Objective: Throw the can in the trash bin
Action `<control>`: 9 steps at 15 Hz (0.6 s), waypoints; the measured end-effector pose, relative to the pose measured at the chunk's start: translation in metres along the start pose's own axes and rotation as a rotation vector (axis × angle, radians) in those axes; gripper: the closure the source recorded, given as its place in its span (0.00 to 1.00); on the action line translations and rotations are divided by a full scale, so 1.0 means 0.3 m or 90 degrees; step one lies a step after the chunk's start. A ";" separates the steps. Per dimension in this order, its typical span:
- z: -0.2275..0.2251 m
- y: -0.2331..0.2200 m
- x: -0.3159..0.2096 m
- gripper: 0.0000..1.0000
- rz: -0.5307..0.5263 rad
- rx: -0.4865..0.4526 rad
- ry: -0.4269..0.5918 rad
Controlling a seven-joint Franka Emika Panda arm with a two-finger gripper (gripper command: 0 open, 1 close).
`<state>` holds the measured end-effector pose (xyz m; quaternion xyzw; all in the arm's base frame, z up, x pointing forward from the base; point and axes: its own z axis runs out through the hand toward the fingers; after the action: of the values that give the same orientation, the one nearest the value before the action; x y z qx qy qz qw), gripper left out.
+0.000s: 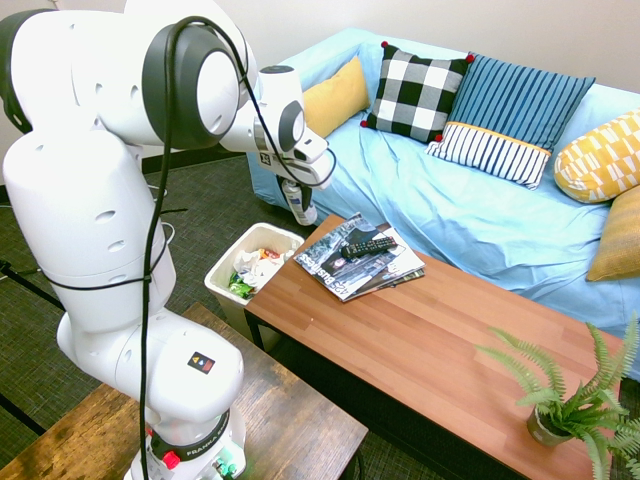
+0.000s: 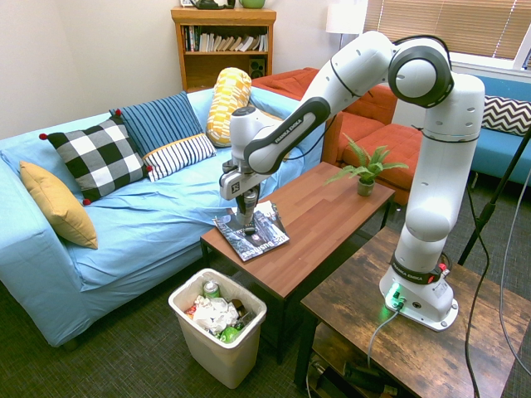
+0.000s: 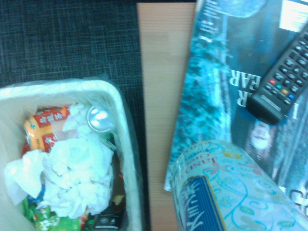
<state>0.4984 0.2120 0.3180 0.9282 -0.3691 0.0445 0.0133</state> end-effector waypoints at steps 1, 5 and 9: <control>0.001 -0.039 -0.032 1.00 -0.005 0.000 0.002; 0.045 -0.150 -0.127 1.00 -0.035 -0.001 -0.005; 0.093 -0.212 -0.250 1.00 -0.064 -0.008 -0.011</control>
<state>0.4900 0.3080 0.2839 0.9459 -0.3223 0.0337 0.0186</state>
